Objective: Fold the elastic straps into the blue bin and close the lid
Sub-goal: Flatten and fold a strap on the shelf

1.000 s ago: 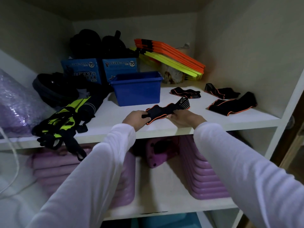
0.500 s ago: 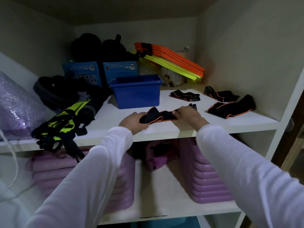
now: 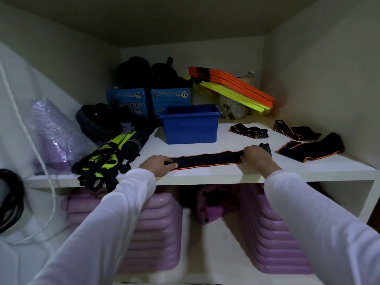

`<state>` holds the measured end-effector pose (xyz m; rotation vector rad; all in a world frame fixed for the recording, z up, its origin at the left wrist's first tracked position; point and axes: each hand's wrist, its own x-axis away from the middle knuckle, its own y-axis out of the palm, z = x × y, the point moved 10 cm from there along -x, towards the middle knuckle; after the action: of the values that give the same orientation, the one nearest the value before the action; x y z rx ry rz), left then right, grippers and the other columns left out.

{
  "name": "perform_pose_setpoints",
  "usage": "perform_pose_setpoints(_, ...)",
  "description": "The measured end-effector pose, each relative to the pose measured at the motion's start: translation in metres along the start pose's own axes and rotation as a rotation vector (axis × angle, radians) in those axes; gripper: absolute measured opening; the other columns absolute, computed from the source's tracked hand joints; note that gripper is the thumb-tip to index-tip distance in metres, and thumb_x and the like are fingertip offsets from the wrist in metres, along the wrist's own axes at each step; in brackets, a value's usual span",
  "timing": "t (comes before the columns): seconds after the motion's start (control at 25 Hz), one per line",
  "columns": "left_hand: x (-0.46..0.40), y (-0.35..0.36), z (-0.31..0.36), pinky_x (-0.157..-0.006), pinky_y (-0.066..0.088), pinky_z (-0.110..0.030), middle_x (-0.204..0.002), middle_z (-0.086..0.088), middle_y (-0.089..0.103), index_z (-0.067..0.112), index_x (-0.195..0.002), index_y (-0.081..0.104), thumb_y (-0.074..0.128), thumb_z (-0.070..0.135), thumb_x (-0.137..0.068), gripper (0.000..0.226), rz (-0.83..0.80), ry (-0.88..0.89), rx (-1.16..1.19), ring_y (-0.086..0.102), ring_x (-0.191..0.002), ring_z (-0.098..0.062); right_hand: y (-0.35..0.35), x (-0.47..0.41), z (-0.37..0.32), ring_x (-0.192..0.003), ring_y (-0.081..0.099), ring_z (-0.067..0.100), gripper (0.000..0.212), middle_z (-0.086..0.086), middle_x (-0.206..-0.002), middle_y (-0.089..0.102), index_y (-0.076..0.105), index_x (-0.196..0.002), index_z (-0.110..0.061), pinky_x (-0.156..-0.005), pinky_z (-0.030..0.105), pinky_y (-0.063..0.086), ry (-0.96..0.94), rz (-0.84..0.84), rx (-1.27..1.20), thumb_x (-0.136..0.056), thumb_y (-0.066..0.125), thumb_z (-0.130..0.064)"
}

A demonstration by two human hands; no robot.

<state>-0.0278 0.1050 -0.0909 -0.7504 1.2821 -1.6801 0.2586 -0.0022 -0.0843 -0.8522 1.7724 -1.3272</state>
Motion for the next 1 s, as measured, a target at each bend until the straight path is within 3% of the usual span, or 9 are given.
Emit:
perform_pose_setpoints(0.16, -0.002, 0.000, -0.012, -0.105, 0.040, -0.032, -0.137, -0.004, 0.056, 0.024, -0.132, 0.055, 0.048, 0.043, -0.092, 0.045, 0.029, -0.019, -0.019, 0.051, -0.126, -0.024, 0.001, 0.005, -0.010, -0.109, 0.055, 0.033, 0.031, 0.018, -0.115, 0.058, 0.058, -0.113, 0.000, -0.083, 0.036, 0.046, -0.033, 0.076, -0.005, -0.094, 0.043, -0.018)
perform_pose_setpoints(0.36, -0.007, 0.007, -0.015, -0.111, 0.034, -0.034, -0.146, -0.006, 0.046, 0.022, -0.141, 0.045, 0.043, 0.036, -0.097, 0.047, 0.025, 0.004, -0.035, 0.042, -0.134, -0.025, -0.001, 0.014, -0.010, -0.107, 0.055, 0.032, 0.030, 0.017, -0.112, 0.059, 0.058, -0.111, 0.001, -0.073, 0.033, 0.040, -0.032, 0.154, -0.032, -0.093, 0.044, -0.018)
perform_pose_setpoints(0.56, -0.010, 0.004, -0.019, -0.110, 0.035, -0.033, -0.144, -0.015, 0.040, 0.019, -0.141, 0.045, 0.044, 0.031, -0.097, 0.046, 0.085, -0.030, -0.029, 0.042, -0.133, -0.028, 0.000, 0.018, -0.011, -0.115, 0.050, 0.030, 0.036, 0.015, -0.119, 0.054, 0.057, -0.118, -0.002, -0.084, 0.038, 0.047, 0.004, 0.141, -0.053, -0.094, 0.046, -0.027)
perform_pose_setpoints(0.68, -0.013, -0.002, -0.030, -0.099, 0.043, -0.033, -0.130, -0.019, 0.048, 0.013, -0.125, 0.061, 0.049, 0.020, -0.090, 0.038, 0.134, -0.111, 0.007, 0.048, -0.122, -0.032, -0.007, 0.023, 0.002, -0.125, 0.042, 0.030, 0.054, 0.015, -0.130, 0.047, 0.054, -0.124, -0.002, -0.094, 0.037, 0.043, 0.151, 0.206, -0.090, -0.089, 0.055, -0.044)
perform_pose_setpoints(0.8, -0.011, -0.008, -0.042, -0.079, 0.045, -0.030, -0.112, -0.020, 0.063, 0.004, -0.096, 0.069, 0.056, 0.025, -0.084, 0.027, 0.169, -0.207, 0.116, 0.057, -0.107, -0.033, -0.007, 0.026, 0.018, -0.127, 0.041, 0.030, 0.071, 0.015, -0.135, 0.046, 0.047, -0.131, -0.002, -0.100, 0.037, 0.037, 0.303, 0.201, -0.089, -0.083, 0.059, -0.052)
perform_pose_setpoints(0.88, -0.011, -0.008, -0.047, -0.079, 0.045, -0.031, -0.113, -0.020, 0.064, 0.001, -0.098, 0.065, 0.061, 0.030, -0.085, 0.033, 0.167, -0.270, 0.157, 0.057, -0.109, -0.034, -0.003, 0.023, 0.019, -0.126, 0.044, 0.030, 0.066, 0.014, -0.131, 0.051, 0.050, -0.127, -0.003, -0.101, 0.038, 0.035, 0.331, 0.130, -0.158, -0.082, 0.062, -0.050)
perform_pose_setpoints(1.0, -0.011, -0.008, -0.045, -0.091, 0.046, -0.035, -0.123, -0.020, 0.058, -0.003, -0.113, 0.058, 0.064, 0.025, -0.085, 0.040, 0.173, -0.322, 0.164, 0.051, -0.118, -0.034, 0.001, 0.017, 0.009, -0.119, 0.050, 0.030, 0.030, 0.012, -0.122, 0.059, 0.060, -0.105, -0.011, -0.099, 0.037, 0.033, 0.303, 0.045, -0.216, -0.087, 0.060, -0.034)
